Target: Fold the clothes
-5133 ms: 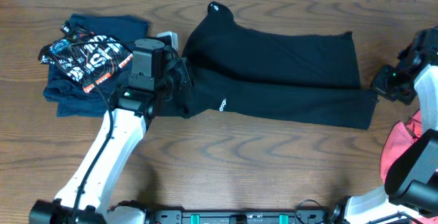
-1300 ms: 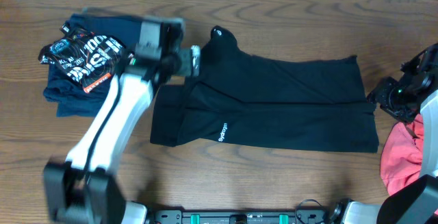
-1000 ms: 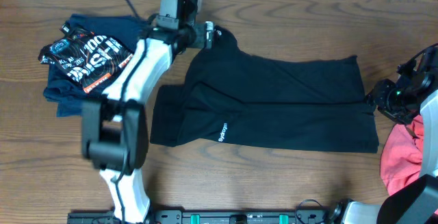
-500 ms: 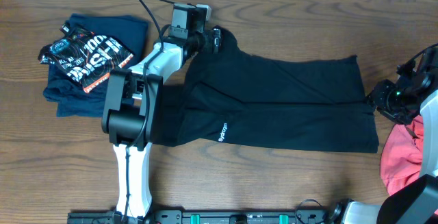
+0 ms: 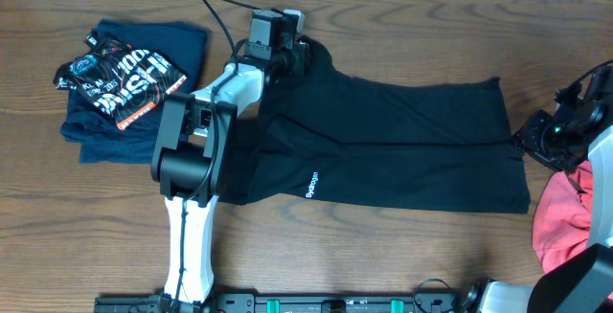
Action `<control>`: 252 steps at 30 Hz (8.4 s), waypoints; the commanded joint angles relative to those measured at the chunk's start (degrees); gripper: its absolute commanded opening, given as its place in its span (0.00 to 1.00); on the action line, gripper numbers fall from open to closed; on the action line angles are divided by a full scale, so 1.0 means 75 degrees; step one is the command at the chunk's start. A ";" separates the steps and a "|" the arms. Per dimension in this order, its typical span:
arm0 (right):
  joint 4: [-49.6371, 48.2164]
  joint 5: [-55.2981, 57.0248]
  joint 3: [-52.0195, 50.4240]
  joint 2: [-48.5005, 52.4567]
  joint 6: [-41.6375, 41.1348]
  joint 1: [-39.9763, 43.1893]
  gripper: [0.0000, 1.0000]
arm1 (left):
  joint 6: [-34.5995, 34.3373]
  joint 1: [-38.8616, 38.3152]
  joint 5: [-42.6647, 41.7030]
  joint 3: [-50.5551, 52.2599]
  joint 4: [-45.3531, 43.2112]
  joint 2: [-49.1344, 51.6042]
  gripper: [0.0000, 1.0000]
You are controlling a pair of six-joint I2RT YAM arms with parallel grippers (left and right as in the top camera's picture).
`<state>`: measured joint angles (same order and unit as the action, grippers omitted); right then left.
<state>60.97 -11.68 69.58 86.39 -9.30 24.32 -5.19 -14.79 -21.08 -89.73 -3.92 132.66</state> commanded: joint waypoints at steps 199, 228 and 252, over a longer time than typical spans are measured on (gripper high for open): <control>-0.0291 0.4205 0.0006 0.1367 -0.0988 -0.0393 0.01 | -0.0580 0.0076 0.0705 0.0714 1.0730 -0.3456 0.06; -0.0082 0.2296 0.0000 0.1367 -0.0437 -0.0393 0.33 | -0.0105 -0.0857 -0.0189 0.0597 0.9308 -0.3459 0.40; -0.0058 0.2296 -0.0009 0.1367 -0.0321 -0.0393 0.33 | -0.0804 -0.1530 0.1909 0.1224 0.6799 -0.3360 0.37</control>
<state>60.40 5.89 69.58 97.86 -12.58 21.10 -10.52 -28.25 -8.78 -82.15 48.29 107.68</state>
